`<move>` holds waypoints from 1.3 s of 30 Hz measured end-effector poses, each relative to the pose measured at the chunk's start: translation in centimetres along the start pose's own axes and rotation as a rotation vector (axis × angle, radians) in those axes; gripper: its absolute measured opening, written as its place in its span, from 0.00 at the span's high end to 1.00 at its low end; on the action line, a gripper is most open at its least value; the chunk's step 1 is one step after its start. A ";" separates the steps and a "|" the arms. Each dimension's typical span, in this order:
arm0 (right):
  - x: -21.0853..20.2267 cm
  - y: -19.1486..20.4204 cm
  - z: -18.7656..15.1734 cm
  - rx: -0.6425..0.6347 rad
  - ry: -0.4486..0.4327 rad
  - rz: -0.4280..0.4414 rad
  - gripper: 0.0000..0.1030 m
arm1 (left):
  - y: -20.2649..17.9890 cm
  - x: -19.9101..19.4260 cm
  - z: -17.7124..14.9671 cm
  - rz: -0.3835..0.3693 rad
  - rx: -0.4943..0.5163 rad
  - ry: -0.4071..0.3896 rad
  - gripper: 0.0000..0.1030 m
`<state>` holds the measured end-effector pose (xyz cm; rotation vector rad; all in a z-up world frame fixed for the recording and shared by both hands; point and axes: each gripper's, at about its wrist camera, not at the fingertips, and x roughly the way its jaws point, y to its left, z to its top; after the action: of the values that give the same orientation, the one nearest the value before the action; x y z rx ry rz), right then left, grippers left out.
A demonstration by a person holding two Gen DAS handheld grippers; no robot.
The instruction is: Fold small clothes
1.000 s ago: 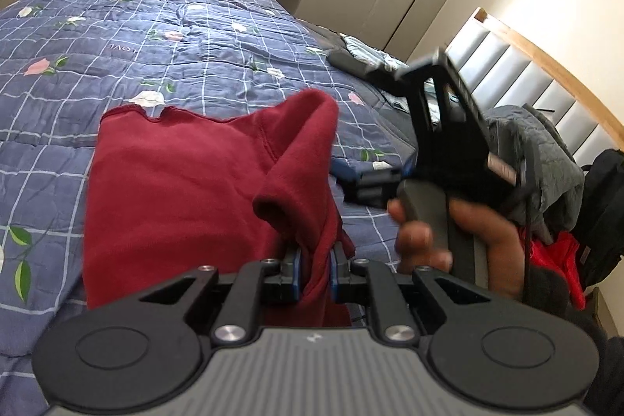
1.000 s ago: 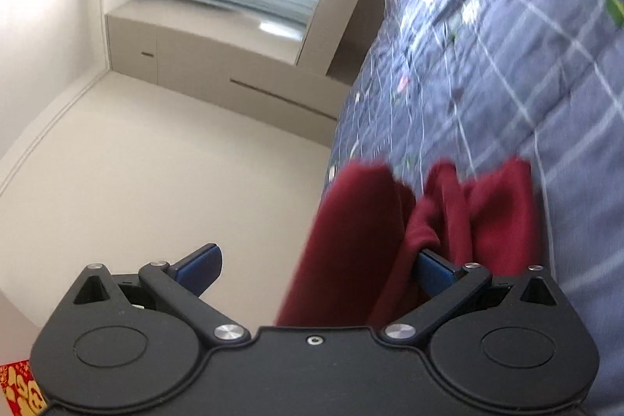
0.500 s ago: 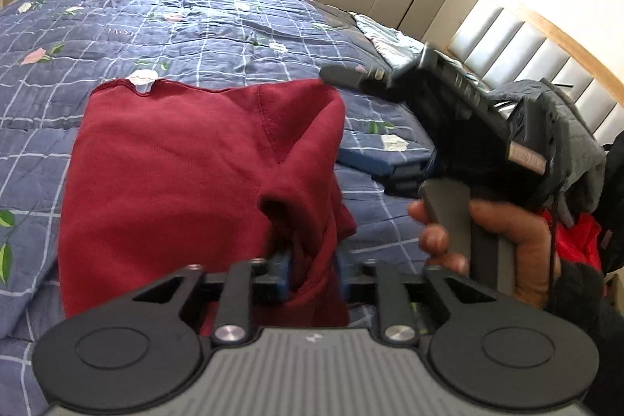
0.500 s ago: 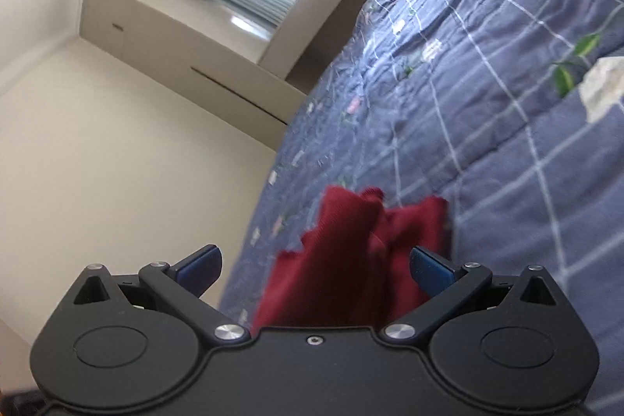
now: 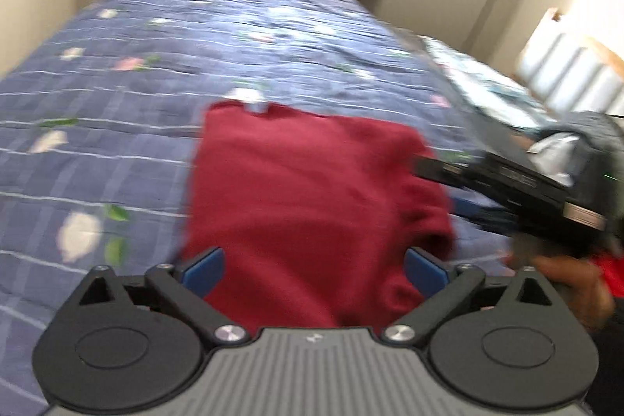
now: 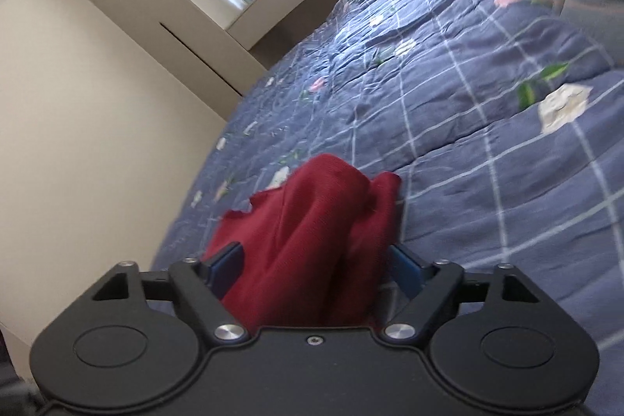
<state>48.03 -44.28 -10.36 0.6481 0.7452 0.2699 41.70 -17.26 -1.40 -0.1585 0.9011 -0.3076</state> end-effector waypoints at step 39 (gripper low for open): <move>2.5 -0.1 0.3 -0.098 -0.123 -0.208 0.63 | 7.6 3.5 -0.7 0.150 -0.191 0.032 0.00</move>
<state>49.97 -43.36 -11.58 0.4854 0.6709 0.0741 44.72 -11.23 -6.45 -0.2610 0.9683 -0.0846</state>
